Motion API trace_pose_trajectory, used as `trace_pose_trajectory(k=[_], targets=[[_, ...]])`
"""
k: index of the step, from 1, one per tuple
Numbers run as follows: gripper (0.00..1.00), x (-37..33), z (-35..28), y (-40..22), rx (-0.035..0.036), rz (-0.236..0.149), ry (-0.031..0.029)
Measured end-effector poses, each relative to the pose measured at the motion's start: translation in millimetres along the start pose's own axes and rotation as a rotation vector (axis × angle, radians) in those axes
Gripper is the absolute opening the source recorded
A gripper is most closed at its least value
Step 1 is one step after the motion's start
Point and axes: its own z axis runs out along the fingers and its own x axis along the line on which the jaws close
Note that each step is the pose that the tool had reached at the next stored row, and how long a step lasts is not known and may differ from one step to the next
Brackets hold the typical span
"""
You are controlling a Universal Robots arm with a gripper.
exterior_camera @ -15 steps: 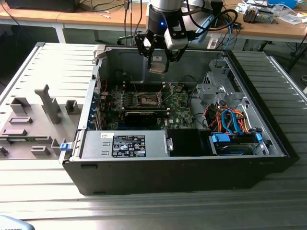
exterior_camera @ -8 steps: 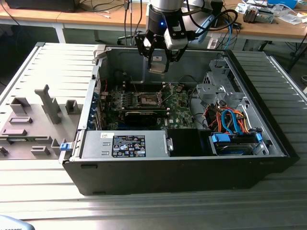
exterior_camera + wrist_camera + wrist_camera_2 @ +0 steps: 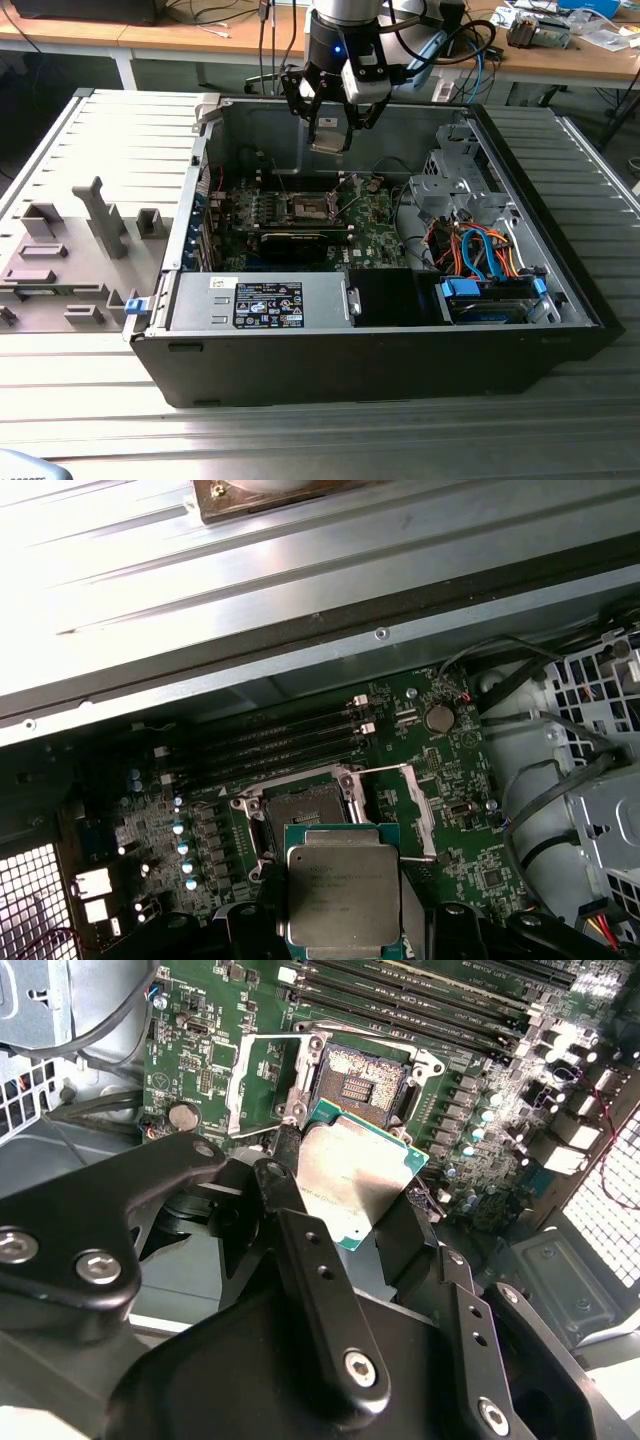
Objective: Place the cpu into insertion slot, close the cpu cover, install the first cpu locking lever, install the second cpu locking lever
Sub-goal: 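Place the cpu into insertion slot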
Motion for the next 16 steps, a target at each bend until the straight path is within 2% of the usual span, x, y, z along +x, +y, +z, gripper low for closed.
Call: trace_pose_trajectory(k=[16], targets=[[0.55, 0.0, 0.1, 0.0, -0.0002, 0.009, -0.0004]])
